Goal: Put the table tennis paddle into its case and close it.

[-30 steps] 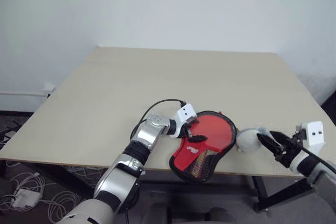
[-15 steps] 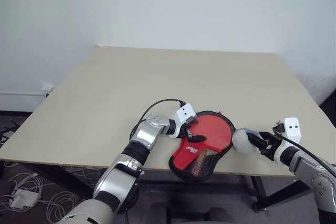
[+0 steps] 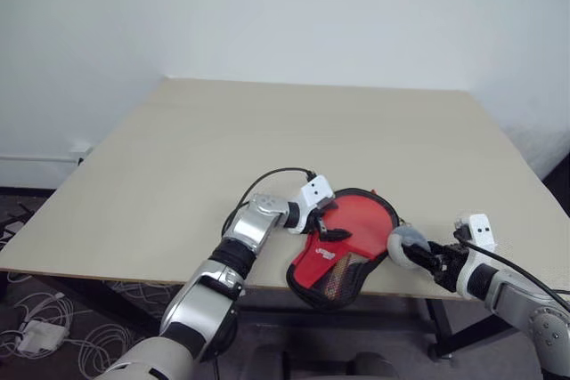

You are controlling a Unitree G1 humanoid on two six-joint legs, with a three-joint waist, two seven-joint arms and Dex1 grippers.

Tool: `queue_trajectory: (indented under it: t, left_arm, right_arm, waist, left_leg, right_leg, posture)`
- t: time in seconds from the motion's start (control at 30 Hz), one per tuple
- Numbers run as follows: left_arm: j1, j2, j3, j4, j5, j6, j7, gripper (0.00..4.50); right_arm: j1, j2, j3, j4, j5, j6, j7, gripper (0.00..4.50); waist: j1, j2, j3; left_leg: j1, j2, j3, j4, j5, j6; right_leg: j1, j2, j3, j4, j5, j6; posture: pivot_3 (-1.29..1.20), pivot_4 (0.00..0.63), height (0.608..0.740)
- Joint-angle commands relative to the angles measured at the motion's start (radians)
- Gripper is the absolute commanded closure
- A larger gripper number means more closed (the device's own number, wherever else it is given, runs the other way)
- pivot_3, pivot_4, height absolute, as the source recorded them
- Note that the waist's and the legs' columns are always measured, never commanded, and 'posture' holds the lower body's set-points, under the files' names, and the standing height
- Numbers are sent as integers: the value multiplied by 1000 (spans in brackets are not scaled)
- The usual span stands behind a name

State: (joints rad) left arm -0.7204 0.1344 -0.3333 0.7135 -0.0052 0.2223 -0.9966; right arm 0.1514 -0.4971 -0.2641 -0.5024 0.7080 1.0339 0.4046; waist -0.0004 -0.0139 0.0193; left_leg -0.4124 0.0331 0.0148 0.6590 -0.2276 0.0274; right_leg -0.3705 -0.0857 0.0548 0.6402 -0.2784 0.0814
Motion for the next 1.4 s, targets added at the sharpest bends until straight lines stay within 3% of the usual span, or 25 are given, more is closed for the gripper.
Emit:
queue_trajectory:
  t: [0.03,0.17,0.43,0.67,0.87,1.13,1.4]
  left_arm:
    - [9,-12,-34,71,39,17,-6,0]
    - [9,-26,-40,88,45,17,-12,0]
    - [9,-37,-37,99,50,19,-8,0]
    - [-7,-37,-27,132,58,4,10,0]
    - [3,-37,-27,111,54,21,4,0]
    - [11,-26,-25,89,56,37,-1,0]
    - [0,-28,-14,100,52,44,-1,0]
  right_arm:
    - [26,5,35,-29,30,26,13,3587]
    - [98,-13,26,-91,30,7,29,4388]
    - [251,-34,-93,-200,104,-58,98,4401]
    - [309,-64,-83,-243,160,-94,158,4409]
    - [318,-103,-10,-271,178,-88,187,4410]
    - [500,-214,30,-386,177,-133,288,4423]
    - [595,-309,273,-526,101,-123,249,4430]
  waist:
    - [0,-1,0]
    - [2,-1,0]
    - [11,-1,-1]
    - [14,-3,0]
    - [13,-3,1]
    - [13,-5,2]
    - [15,-4,0]
  left_leg:
    - [0,0,0,0,0,0]
    - [0,0,0,0,0,0]
    - [-1,0,0,0,-2,-1]
    - [-1,0,0,1,-3,-2]
    - [-1,0,0,0,-3,-2]
    - [-1,0,0,1,-4,-3]
    - [-2,1,0,1,-7,-2]
  right_leg:
    - [0,0,0,0,0,0]
    - [0,0,0,0,0,1]
    - [0,0,-1,-1,-1,1]
    - [0,-1,-1,-2,-1,1]
    - [0,-1,-1,-2,-1,1]
    - [0,-1,-1,-2,-1,1]
    - [0,-1,-2,-5,-2,2]
  posture:
    - [0,0,728]
    - [0,0,728]
    - [0,0,728]
    - [0,0,728]
    - [0,0,728]
    - [0,0,728]
    - [0,0,728]
